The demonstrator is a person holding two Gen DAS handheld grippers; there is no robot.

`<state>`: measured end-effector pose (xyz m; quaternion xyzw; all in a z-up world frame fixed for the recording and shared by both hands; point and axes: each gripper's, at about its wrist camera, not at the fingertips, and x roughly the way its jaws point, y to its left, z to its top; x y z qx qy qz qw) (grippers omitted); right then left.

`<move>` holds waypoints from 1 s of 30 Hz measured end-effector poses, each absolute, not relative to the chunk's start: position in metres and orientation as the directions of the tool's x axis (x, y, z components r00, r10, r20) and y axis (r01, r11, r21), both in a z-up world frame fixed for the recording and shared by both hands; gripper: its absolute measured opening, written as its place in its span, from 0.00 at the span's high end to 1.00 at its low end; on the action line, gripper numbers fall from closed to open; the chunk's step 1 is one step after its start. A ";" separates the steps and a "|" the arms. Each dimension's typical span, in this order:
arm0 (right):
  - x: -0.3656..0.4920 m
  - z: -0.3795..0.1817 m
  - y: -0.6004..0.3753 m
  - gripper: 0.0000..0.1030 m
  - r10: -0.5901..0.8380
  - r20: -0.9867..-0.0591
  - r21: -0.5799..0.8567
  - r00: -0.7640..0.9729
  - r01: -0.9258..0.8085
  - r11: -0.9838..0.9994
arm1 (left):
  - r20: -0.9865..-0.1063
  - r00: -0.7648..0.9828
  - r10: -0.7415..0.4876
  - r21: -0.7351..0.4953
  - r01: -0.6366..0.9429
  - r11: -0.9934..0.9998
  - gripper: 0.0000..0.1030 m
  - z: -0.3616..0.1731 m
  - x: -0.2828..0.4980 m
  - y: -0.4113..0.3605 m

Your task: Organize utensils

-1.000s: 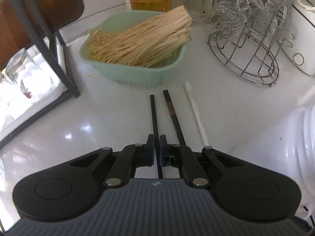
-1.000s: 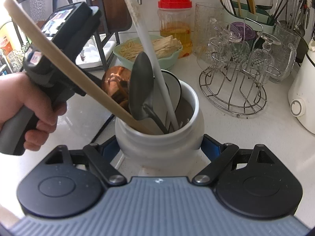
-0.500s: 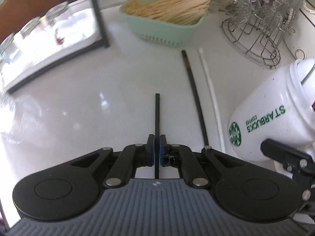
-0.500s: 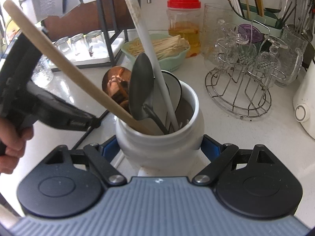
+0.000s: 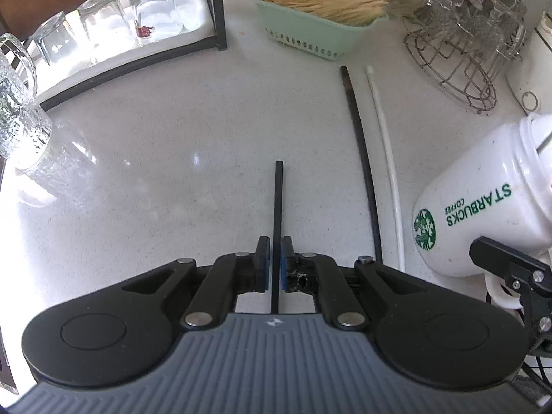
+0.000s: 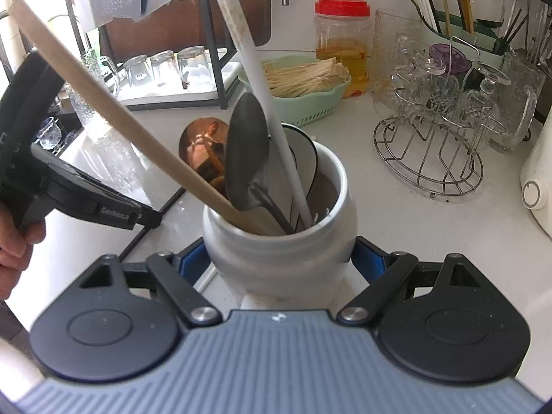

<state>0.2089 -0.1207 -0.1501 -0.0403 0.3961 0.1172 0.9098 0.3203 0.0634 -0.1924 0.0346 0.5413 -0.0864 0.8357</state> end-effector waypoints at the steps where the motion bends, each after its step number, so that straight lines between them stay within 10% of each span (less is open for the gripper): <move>1: 0.209 -0.150 -0.121 0.13 0.182 -0.730 0.021 0.659 -0.245 0.969 | -0.908 0.402 -0.116 -0.047 0.178 0.983 0.92 -0.192 0.321 0.065; 6: 0.209 -0.150 -0.122 0.13 0.185 -0.728 0.021 0.660 -0.247 0.969 | -0.901 0.415 -0.130 -0.065 0.167 0.984 0.76 -0.190 0.332 0.065; 20: 0.209 -0.150 -0.121 0.13 0.184 -0.728 0.019 0.660 -0.249 0.968 | -0.905 0.413 -0.106 0.005 0.260 0.966 0.76 -0.189 0.357 0.042; 30: 0.209 -0.152 -0.122 0.13 0.192 -0.723 0.023 0.664 -0.255 0.967 | -0.910 0.406 -0.090 0.051 0.324 0.945 0.95 -0.190 0.357 0.029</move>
